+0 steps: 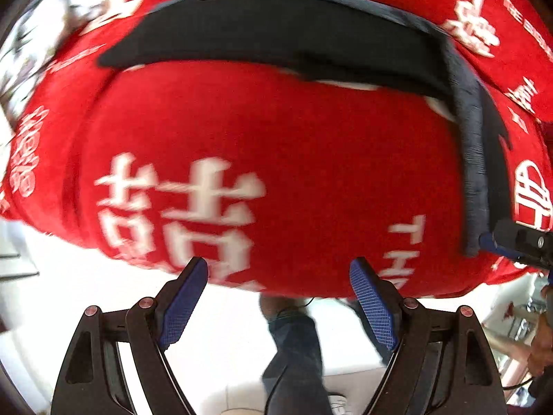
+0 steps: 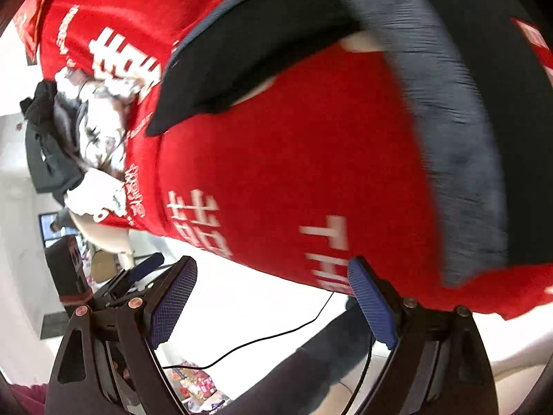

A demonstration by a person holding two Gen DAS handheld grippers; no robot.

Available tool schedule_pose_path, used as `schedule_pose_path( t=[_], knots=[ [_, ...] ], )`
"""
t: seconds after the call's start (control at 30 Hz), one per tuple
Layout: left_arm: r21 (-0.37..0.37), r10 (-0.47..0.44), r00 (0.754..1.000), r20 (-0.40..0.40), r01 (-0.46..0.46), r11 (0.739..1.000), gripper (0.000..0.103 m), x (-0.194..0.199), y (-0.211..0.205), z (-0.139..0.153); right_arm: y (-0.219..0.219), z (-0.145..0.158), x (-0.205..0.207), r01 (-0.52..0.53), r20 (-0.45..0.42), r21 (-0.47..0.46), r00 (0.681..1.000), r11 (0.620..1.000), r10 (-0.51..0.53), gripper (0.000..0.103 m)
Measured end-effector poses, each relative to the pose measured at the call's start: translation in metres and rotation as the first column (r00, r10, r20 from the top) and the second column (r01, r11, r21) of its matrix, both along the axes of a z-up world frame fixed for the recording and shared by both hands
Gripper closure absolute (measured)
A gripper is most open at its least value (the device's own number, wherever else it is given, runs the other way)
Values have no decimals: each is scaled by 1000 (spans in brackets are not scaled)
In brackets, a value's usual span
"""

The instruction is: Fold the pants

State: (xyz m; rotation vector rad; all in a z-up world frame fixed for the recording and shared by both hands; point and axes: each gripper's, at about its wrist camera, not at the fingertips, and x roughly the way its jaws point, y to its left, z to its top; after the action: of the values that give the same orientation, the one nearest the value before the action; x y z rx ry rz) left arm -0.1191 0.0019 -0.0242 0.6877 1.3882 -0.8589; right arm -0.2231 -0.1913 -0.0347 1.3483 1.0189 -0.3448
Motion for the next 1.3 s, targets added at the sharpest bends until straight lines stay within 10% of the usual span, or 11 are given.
schedule_pose_path(
  t=[0.27,0.57,0.77,0.8,0.83,0.87,1.13,1.2,1.3],
  knots=[
    [-104,-116,980,-163,100,990,18,-71,-125,-20,-55,-26,-125,191,-82,26,979,981,-188,12],
    [-99,-225,946,-236,207,973,18,-116,-202,-52,-43,-76,-173,291,74,279,944,915,-322,16],
    [-122,-267,910,-318,240,963,18,-129,-218,-52,-37,-109,-167,480,177,425,787,767,-591,31],
    [-124,-271,907,-323,243,962,19,-131,-221,-53,-34,-120,-163,496,167,477,759,726,-629,52],
    [-126,-273,905,-325,245,961,30,-133,-224,-51,-32,-127,-159,497,152,511,751,701,-643,96],
    [-124,-273,903,-331,246,961,41,-134,-227,-50,-30,-132,-153,491,137,541,750,683,-647,98],
    [-247,-267,926,-267,202,948,40,-125,-285,8,-128,-66,-183,506,344,431,673,747,-655,98],
    [-286,-244,948,-202,181,941,22,-115,-307,25,-166,-58,-194,525,380,422,638,739,-670,96],
    [-353,-213,973,-91,169,920,19,-101,-332,49,-225,-49,-199,556,356,337,672,760,-650,89]
  ],
)
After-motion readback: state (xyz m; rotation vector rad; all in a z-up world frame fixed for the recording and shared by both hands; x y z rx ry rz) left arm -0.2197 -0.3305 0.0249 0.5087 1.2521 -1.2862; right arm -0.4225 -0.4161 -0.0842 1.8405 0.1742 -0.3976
